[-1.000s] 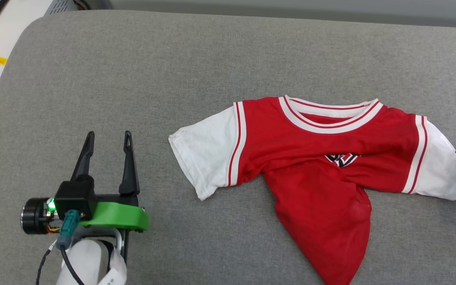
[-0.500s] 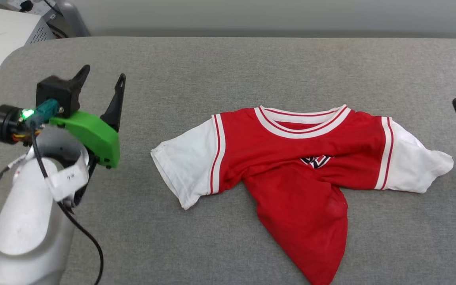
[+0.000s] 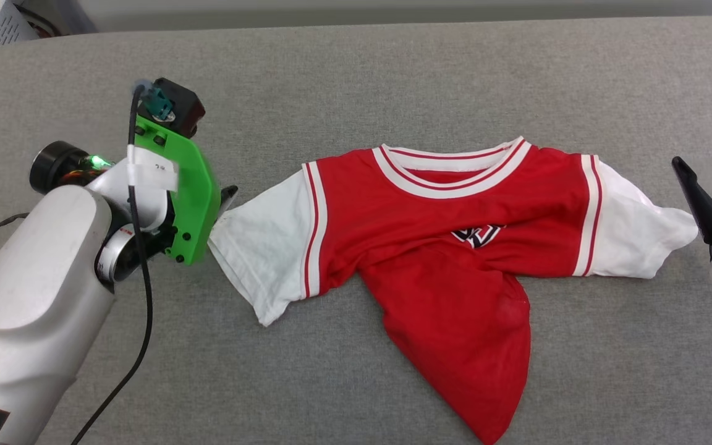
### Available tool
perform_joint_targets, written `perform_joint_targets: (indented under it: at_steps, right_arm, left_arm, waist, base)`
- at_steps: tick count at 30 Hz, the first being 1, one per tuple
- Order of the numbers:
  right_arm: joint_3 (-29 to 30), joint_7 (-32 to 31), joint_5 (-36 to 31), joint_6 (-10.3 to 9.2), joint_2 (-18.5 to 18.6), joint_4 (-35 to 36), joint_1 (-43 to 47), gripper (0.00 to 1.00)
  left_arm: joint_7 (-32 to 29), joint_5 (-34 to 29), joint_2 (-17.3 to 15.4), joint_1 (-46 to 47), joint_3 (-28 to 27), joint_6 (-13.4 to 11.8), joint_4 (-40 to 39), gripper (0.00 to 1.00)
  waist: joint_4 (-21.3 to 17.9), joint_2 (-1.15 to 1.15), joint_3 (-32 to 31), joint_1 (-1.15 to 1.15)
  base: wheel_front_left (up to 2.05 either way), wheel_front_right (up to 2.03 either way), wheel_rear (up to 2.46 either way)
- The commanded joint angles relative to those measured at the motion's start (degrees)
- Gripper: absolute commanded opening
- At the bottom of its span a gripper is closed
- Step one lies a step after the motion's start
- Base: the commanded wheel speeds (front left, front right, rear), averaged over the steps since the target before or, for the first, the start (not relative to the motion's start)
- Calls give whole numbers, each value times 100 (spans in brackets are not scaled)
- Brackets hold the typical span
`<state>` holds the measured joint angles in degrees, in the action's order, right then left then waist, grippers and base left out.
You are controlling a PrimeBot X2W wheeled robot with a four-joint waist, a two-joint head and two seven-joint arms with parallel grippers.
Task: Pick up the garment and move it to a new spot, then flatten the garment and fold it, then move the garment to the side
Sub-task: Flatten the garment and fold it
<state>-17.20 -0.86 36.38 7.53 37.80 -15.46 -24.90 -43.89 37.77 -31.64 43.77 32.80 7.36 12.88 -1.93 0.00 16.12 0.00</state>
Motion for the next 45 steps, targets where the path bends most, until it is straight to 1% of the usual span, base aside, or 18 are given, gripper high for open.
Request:
perform_joint_targets:
  at_steps: [1,7,11,14,15,16,18,21,24,28,33,36,38,40,43,44,45]
  right_arm:
    - [91,-71,-80,-4,-62,104,105,100]
    - [318,-359,-254,-4,-202,446,184,100]
    - [367,-483,-285,-4,-227,569,174,100]
    - [369,-519,-280,-4,-246,616,171,100]
    - [366,-530,-274,-4,-249,623,176,100]
    - [367,-536,-265,-4,-242,623,184,100]
    - [392,-545,-228,-4,-204,617,219,100]
    - [441,-539,-178,-4,-81,674,236,100]
    - [490,-641,-123,-4,118,777,210,100]
    - [451,-990,43,-4,478,1055,105,100]
    - [136,-1875,442,-4,992,1374,-168,100]
    - [-111,-2564,752,-4,1193,1477,-472,100]
    - [-273,-3023,896,-4,1264,1448,-671,100]
    - [-466,-3456,960,-4,1280,1342,-929,100]
    - [-820,-4029,969,-4,1178,1006,-1306,100]
    - [-1010,-4211,911,-4,1064,701,-1525,100]
    - [-1102,-4257,881,-4,990,506,-1626,100]
  left_arm:
    - [-140,147,-72,138,144,12,92,100]
    - [-522,530,-236,289,727,12,520,100]
    - [-459,551,-325,326,1139,13,893,100]
    - [-243,716,-273,260,1299,13,1143,100]
    - [-169,754,-273,242,1409,13,1175,77]
    - [-68,771,-286,240,1473,13,1193,0]
    - [150,806,-323,230,1598,13,1202,0]
    - [653,826,-432,274,1591,13,1244,0]
    - [1085,880,-529,314,1435,13,1292,0]
    - [1501,967,-687,357,1164,-27,1241,0]
    - [1734,944,-893,349,1009,-140,973,0]
    - [1777,917,-937,320,991,-226,753,0]
    - [1797,879,-944,320,996,-276,624,0]
    - [1813,850,-919,329,1005,-329,489,0]
    - [1838,796,-861,377,1023,-393,322,0]
    - [1859,755,-823,434,1030,-421,237,0]
    - [1862,735,-794,471,1037,-435,200,0]
  waist:
    - [-116,0,186,0]
    - [-217,0,428,0]
    - [-256,0,559,0]
    - [-273,0,588,0]
    - [-276,0,578,0]
    - [-272,0,561,0]
    - [-237,0,479,0]
    - [-183,0,326,0]
    - [-111,0,183,0]
    - [-6,0,82,0]
    - [156,0,132,0]
    - [235,0,216,0]
    - [281,0,281,0]
    - [335,0,362,0]
    - [406,0,494,0]
    - [456,0,580,0]
    - [490,0,628,0]
  base:
    - [0,0,0]
    - [0,0,0]
    - [0,0,0]
    - [0,0,0]
    - [0,0,0]
    - [0,0,0]
    - [0,0,0]
    - [0,0,0]
    - [0,0,0]
    - [0,0,0]
    - [0,0,0]
    - [0,0,0]
    - [0,0,0]
    - [0,0,0]
    - [0,0,0]
    - [0,0,0]
    - [0,0,0]
